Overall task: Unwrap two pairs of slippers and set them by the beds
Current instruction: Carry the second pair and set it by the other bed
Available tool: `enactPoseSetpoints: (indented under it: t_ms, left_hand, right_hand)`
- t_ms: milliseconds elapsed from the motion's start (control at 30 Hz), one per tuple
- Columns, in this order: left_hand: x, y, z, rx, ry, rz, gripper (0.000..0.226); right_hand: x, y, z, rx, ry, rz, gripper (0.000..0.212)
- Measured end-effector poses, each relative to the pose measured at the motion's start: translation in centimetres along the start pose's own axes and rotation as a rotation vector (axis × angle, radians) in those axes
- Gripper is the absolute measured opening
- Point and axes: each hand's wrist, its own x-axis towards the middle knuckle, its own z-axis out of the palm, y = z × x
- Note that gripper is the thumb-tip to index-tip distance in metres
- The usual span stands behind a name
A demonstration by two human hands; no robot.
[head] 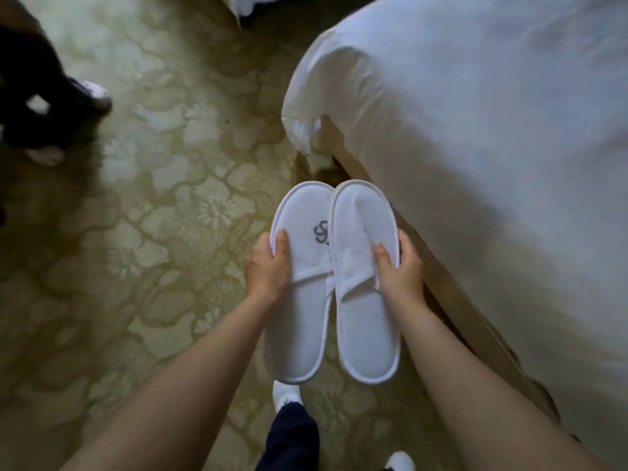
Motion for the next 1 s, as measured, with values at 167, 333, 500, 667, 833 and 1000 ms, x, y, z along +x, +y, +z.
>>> enactPoseSetpoints:
  t_ms: [167,333,500,667,833,1000]
  left_hand:
    - [5.0,-3.1,-7.6,-0.046,0.199,-0.100,0.032]
    - [9.4,-4.7,-11.4,-0.151,0.317,-0.264,0.032]
    - [15.7,-3.4,-13.6,-0.203,0.370,-0.355,0.038]
    - [24.7,-0.6,-12.7,-0.179,0.386,-0.342,0.030]
    - [32.5,3.5,-9.4,-0.142,0.355,-0.390,0.035]
    - [39.4,7.9,-6.9,-0.132,0.327,-0.380,0.034]
  right_hand:
    - [1.1,-5.9,9.2,-0.145,-0.183,-0.099,0.048]
    - [2.4,-9.7,15.4,-0.258,-0.302,-0.132,0.048]
    - [6.7,-14.8,19.9,-0.287,-0.376,-0.161,0.046]
    - [15.4,-19.5,23.3,-0.334,-0.442,-0.155,0.045]
    - [24.8,-24.2,23.7,-0.398,-0.476,-0.143,0.044]
    - [32.2,-28.6,23.2,-0.399,-0.478,-0.144,0.038]
